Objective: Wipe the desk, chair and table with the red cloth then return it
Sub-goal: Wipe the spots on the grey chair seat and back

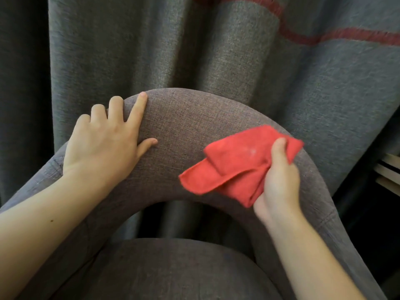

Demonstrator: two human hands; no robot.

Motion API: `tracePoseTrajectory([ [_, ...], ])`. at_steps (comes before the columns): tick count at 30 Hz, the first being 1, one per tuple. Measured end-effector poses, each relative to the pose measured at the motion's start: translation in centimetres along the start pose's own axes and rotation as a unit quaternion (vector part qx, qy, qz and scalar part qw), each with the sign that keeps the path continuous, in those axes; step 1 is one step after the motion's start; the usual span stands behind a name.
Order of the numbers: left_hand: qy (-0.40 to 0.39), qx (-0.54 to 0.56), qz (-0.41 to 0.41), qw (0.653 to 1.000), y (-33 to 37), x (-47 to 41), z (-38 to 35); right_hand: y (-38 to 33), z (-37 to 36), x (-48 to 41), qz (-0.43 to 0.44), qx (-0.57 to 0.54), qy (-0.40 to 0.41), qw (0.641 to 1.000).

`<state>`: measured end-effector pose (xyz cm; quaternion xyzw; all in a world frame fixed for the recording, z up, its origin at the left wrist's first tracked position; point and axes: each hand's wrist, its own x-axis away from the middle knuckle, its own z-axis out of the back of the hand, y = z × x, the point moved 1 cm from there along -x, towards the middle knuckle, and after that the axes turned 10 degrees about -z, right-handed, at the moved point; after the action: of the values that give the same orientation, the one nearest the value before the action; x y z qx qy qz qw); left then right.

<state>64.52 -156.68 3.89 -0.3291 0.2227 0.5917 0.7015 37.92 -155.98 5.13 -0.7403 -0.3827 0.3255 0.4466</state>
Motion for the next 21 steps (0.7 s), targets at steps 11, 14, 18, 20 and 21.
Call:
tracePoseTrajectory([
  [11,0.02,0.012,-0.006,1.0,-0.2,-0.2,-0.3,4.2,-4.9,-2.9,0.413,0.622,-0.046,0.664],
  [14,0.028,0.009,-0.005,1.0,-0.3,-0.2,-0.6,6.3,-5.0,-2.9,0.429,0.615,-0.027,0.661],
  [18,0.037,0.023,-0.002,0.999,-0.2,-0.3,-0.6,8.2,-3.9,-2.6,0.472,0.602,-0.02,0.644],
  [20,0.034,0.025,0.001,0.999,-0.2,-0.4,-0.5,9.8,-2.8,-1.8,0.482,0.593,-0.034,0.644],
  [21,0.032,0.027,0.003,0.999,-0.2,-0.4,-0.4,10.7,-2.2,-1.3,0.481,0.593,-0.041,0.645],
])
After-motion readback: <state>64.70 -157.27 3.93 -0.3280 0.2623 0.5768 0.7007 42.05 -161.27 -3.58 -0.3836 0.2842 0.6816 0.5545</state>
